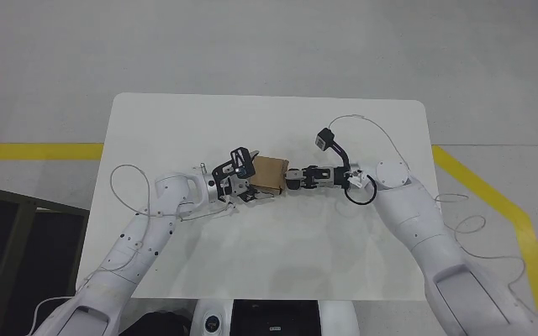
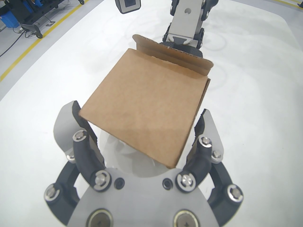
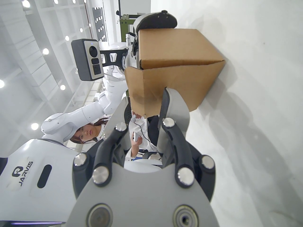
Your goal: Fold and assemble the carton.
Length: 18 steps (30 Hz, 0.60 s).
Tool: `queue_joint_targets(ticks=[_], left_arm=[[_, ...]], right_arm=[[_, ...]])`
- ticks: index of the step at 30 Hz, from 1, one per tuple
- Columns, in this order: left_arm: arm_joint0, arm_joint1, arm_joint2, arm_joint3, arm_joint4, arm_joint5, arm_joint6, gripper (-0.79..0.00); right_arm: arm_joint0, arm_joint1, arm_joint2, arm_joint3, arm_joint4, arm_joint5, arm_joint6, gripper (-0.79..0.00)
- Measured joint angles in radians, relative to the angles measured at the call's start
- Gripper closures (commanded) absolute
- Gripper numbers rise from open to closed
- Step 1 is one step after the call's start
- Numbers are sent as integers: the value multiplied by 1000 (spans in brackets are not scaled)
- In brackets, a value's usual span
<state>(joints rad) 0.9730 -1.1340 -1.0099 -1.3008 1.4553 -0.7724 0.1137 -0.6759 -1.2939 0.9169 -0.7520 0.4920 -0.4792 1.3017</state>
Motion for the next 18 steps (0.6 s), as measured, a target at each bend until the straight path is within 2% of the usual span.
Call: queue_joint_targets(ticks=[18], left_arm=[[5,2,-3,-4,5,-2,-1,-785]], right_arm=[[19,8,-6,-5,-124,28,-38,-182]])
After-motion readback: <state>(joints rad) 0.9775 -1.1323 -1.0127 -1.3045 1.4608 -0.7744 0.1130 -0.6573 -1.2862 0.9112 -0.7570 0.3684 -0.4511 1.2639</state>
